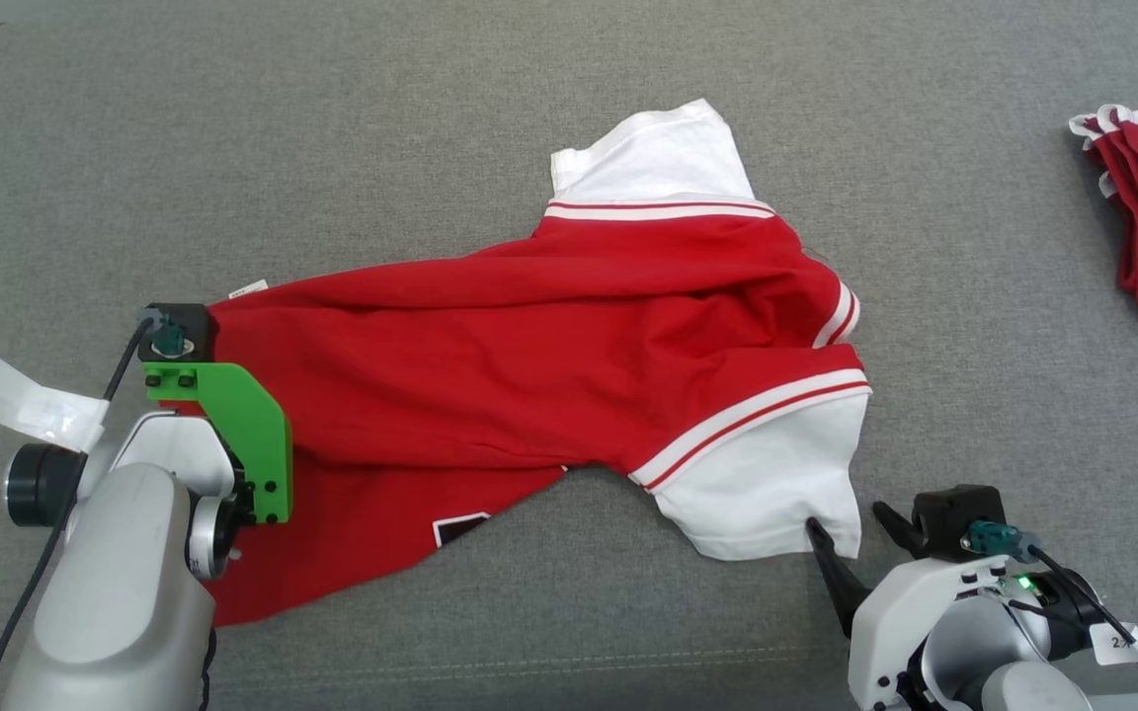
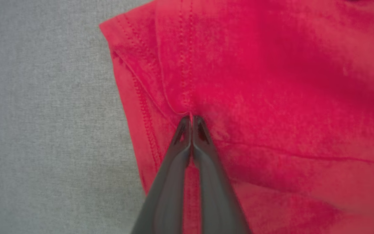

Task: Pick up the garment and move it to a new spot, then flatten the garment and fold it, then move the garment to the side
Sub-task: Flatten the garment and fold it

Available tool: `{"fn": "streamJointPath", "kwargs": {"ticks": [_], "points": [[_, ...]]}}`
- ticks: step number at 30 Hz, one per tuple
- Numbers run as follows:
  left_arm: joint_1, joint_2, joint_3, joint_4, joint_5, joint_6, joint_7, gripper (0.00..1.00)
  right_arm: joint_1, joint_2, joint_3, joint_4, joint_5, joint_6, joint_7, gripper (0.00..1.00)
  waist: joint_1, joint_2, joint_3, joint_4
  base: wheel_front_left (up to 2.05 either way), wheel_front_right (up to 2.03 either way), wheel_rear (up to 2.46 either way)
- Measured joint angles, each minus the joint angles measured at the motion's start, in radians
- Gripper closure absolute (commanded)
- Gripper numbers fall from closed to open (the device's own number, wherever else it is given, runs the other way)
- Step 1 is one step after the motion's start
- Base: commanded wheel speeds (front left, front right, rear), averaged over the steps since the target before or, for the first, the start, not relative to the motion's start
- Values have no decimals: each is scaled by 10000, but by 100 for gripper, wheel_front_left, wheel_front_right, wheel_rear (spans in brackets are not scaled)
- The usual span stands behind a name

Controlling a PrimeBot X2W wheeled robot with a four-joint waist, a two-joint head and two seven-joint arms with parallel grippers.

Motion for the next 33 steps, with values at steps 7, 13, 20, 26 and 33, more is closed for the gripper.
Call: {"fn": "streamJointPath", "kwargs": {"ticks": [7,13,20,26,33], "points": [[-12,-134,-81,238,-117,6,-213,100,58,8,123,194,25,2,-128,0,0,0,-116,34,0,0,0],[-125,-180,-146,374,-203,-17,-384,100,94,6,29,320,-79,2,54,0,0,0,-160,71,0,0,0],[-210,-217,-196,481,-278,-13,-508,100,65,6,-270,374,-180,6,40,100,0,0,-124,97,0,0,0],[-208,-244,-173,537,-410,17,-746,100,75,15,-454,305,-173,8,84,100,0,0,-195,67,0,0,0],[-199,-510,418,63,-1001,151,-2000,100,24,2,-397,-13,711,6,-228,100,0,0,-413,23,0,0,0]]}}
